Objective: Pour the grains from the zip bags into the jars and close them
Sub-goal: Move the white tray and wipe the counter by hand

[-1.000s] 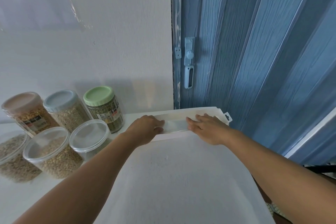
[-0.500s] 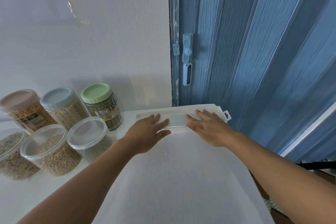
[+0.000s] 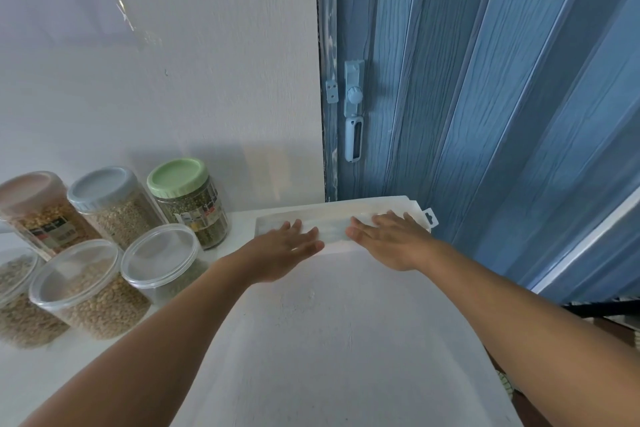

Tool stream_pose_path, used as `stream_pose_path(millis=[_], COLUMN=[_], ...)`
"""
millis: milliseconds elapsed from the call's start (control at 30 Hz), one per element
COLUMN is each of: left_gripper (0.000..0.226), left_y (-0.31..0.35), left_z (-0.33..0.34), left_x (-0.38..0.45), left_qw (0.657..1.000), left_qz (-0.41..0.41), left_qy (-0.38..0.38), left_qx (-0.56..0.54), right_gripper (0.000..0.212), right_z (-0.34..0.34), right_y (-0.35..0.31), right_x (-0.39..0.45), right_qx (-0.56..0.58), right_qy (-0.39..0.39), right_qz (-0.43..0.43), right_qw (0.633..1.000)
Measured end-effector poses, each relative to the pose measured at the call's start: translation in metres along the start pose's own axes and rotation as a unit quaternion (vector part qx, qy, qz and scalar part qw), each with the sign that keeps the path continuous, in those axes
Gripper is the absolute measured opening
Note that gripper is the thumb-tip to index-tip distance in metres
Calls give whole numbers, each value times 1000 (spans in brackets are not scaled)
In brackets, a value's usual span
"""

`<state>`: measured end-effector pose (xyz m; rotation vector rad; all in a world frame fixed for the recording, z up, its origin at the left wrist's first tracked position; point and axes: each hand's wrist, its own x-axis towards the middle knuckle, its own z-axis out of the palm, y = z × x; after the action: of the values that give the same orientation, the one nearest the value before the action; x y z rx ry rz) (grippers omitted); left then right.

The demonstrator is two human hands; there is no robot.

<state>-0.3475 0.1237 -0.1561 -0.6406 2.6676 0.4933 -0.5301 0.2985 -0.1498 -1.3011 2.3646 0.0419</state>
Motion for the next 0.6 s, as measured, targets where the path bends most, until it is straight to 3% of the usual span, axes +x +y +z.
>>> stream_pose_path(millis=[200, 367, 533, 600], left_gripper=[55, 51, 41, 39], left_y=[-8, -6, -21, -26], left_z=[5, 8, 12, 9], left_x=[5, 6, -3, -3], left_qw=[999, 997, 970, 971], left_qz=[7, 18, 26, 31], left_qy=[38, 67, 235, 234], left_qx=[-33, -20, -51, -43], right_gripper=[82, 112, 145, 145], right_z=[1, -2, -6, -4], right_y=[2, 10, 14, 17], right_x=[0, -7, -2, 1], right_qx=[-6, -15, -55, -50], right_qy=[-6, 9, 14, 18], right_qz=[-3, -7, -26, -28], right_qw=[1000, 1000, 998, 998])
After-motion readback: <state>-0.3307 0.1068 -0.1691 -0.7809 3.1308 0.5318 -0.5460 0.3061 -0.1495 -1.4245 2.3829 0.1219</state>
